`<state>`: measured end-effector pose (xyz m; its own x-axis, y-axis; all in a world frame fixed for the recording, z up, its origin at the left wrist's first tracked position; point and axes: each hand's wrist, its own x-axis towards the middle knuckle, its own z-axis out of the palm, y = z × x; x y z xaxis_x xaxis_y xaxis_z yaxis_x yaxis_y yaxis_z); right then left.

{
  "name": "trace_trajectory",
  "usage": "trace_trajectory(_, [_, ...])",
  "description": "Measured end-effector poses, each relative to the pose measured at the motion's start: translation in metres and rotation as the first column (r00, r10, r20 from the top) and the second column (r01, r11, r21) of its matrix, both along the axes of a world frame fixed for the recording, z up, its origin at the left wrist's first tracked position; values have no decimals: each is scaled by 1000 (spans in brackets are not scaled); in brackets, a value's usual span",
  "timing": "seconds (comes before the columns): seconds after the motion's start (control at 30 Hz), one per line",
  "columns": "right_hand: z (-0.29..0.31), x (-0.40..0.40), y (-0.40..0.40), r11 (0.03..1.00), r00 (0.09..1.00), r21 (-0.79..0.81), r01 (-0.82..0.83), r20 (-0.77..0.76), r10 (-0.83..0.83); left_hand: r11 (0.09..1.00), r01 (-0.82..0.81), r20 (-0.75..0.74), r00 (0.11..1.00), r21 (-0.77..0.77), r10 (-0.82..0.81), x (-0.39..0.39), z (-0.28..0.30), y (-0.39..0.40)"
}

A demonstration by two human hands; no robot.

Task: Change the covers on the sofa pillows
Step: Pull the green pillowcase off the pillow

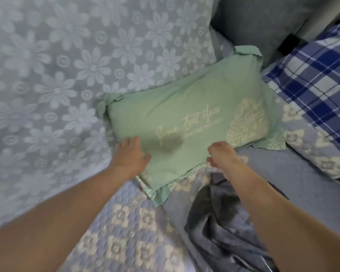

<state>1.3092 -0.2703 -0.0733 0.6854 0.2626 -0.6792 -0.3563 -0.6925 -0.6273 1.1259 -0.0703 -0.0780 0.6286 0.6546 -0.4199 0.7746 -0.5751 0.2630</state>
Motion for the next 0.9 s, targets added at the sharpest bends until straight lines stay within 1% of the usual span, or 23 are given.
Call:
trace_trajectory(0.03, [-5, 3, -2, 1000, 1000, 2, -6, -12, 6, 991, 35, 12, 999, 133, -37, 29, 4, 17])
trace_trajectory(0.07, [-15, 12, -5, 1000, 1000, 4, -12, -27, 12, 971, 58, 18, 998, 233, -64, 64, 6, 41])
trace_trajectory(0.1, [-21, 16, -11, 1000, 999, -11, -24, -49, 24, 947, 82, 5, 996, 310, -87, 97, 10, 62])
trace_trajectory(0.13, [-26, 20, -16, 1000, 998, -13, -19, -64, 18, 937, 101, -34, 995, 333, -95, 115, 9, 85])
trace_trajectory(0.17, [-30, 27, -24, 1000, 998, -20, -8, -61, 7, 947, 110, -70, 993, 302, -93, 133, 6, 103])
trace_trajectory(0.23, [-41, 42, -40, 1000, 1000, -29, 6, -12, -7, 995, 17, -136, 991, 96, -4, 144, -3, 115])
trace_trajectory(0.27, [-41, 49, -46, 999, 999, -37, 12, 41, -11, 1000, 2, -147, 989, 16, 0, 144, -6, 106])
trace_trajectory(0.3, [-36, 53, -51, 998, 995, -39, 40, 97, -36, 998, 60, -141, 988, -20, -62, 141, -9, 88])
trace_trajectory(0.37, [-20, 56, -49, 994, 973, 3, 114, 204, -112, 969, 246, -124, 962, 18, -242, 125, -9, 38])
trace_trajectory(0.4, [-10, 58, -46, 991, 956, 16, 133, 263, -133, 938, 347, -126, 931, 17, -342, 113, -5, 10])
trace_trajectory(0.43, [6, 60, -37, 984, 937, 47, 173, 300, -179, 910, 415, -129, 903, 4, -411, 98, 4, -14])
trace_trajectory(0.47, [17, 68, -29, 969, 923, 70, 238, 295, -248, 877, 479, -106, 874, 30, -474, 78, 13, -32])
trace_trajectory(0.5, [25, 80, -20, 949, 915, 72, 306, 251, -314, 838, 540, -73, 841, 71, -536, 58, 24, -45])
trace_trajectory(0.57, [36, 100, -8, 885, 882, -22, 465, 97, -461, 762, 620, -5, 776, 189, -630, 15, 51, -53])
trace_trajectory(0.6, [39, 101, -4, 847, 849, -62, 528, -1, -529, 748, 612, 48, 765, 255, -642, -7, 64, -47])
trace_trajectory(0.63, [40, 97, -2, 829, 821, -52, 557, -116, -559, 729, 591, 87, 753, 346, -652, -24, 76, -37])
trace_trajectory(0.67, [43, 87, 0, 827, 815, 3, 562, -170, -553, 708, 563, 115, 742, 426, -660, -42, 87, -27])
trace_trajectory(0.7, [47, 74, 1, 828, 825, 64, 556, -162, -541, 691, 525, 120, 747, 496, -654, -56, 99, -17])
trace_trajectory(0.77, [57, 32, 21, 870, 876, 102, 482, -98, -473, 675, 409, 102, 807, 614, -582, -101, 125, 3])
trace_trajectory(0.8, [60, 7, 28, 878, 896, 178, 444, -86, -435, 661, 341, 100, 839, 668, -534, -127, 135, 8])
trace_trajectory(0.83, [67, -21, 34, 871, 908, 258, 418, -95, -408, 644, 271, 113, 865, 715, -490, -160, 144, 8])
trace_trajectory(0.9, [72, -82, 40, 842, 929, 397, 365, -95, -357, 632, 206, 140, 881, 747, -452, -233, 153, -6])
